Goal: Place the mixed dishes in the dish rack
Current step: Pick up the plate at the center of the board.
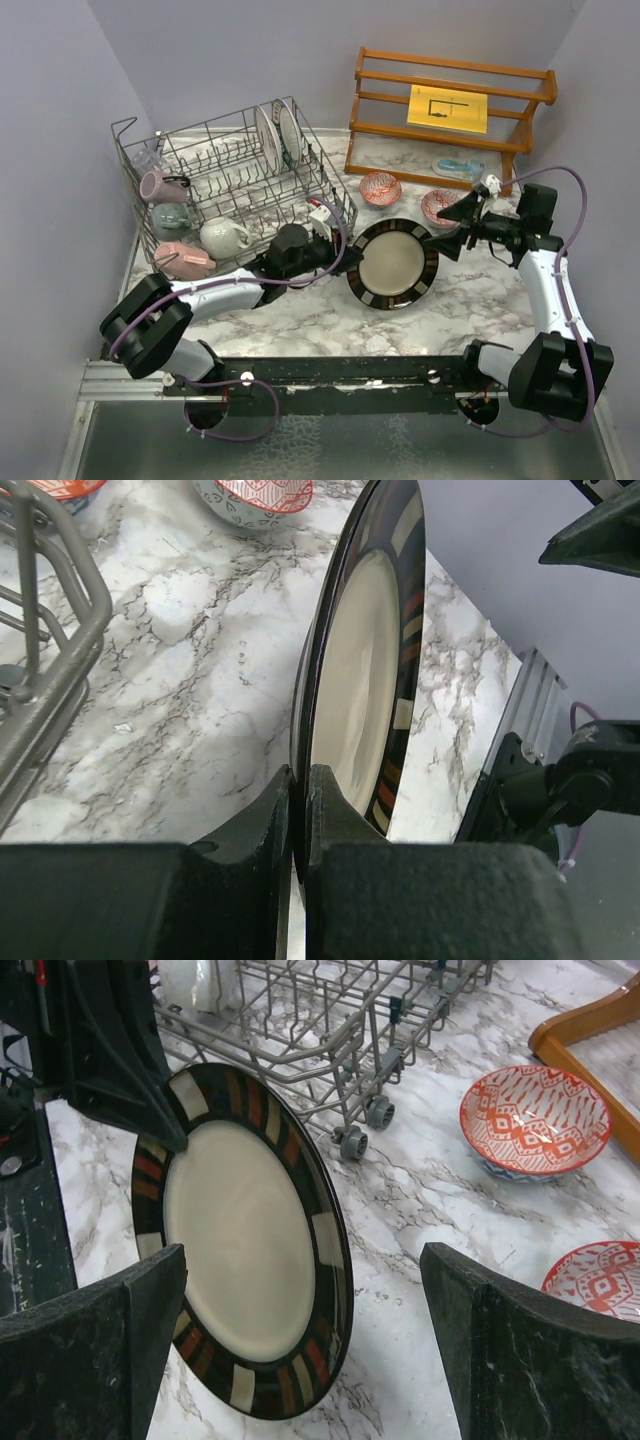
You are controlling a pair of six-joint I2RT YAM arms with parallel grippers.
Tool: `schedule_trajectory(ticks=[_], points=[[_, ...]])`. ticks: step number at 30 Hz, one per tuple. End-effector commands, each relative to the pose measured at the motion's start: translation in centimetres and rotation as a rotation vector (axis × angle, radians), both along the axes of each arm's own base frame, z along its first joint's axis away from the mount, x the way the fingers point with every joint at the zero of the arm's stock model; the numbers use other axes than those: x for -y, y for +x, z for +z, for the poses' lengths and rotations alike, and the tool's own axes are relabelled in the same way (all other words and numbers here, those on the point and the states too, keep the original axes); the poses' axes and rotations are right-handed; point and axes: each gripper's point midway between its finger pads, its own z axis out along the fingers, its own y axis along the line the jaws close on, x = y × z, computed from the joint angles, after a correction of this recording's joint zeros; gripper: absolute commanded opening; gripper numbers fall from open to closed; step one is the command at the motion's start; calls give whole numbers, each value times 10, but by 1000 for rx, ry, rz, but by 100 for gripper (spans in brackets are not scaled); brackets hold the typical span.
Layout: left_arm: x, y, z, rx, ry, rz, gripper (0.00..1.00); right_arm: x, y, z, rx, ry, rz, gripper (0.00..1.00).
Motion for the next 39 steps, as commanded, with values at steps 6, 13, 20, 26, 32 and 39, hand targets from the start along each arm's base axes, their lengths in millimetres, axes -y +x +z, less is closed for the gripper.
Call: schedule_trajectory(ticks=[6, 13, 20, 26, 32, 39], points=[[-5, -2, 82, 262, -136, -114, 0, -12, -15, -24, -49, 81, 92, 96], [3, 6, 102, 331, -141, -138, 0, -19, -15, -39, -126, 85, 90, 92], [10, 14, 122, 382, -155, -152, 0, -21, -11, -49, -208, 100, 99, 77], [12, 24, 129, 408, -145, -140, 0, -28, -21, -32, -179, 153, 165, 49], [12, 34, 135, 419, -146, -129, 0, -31, -25, -18, -176, 191, 199, 7], [7, 42, 134, 384, -171, -66, 0, -31, -23, -4, -184, 201, 193, 1]])
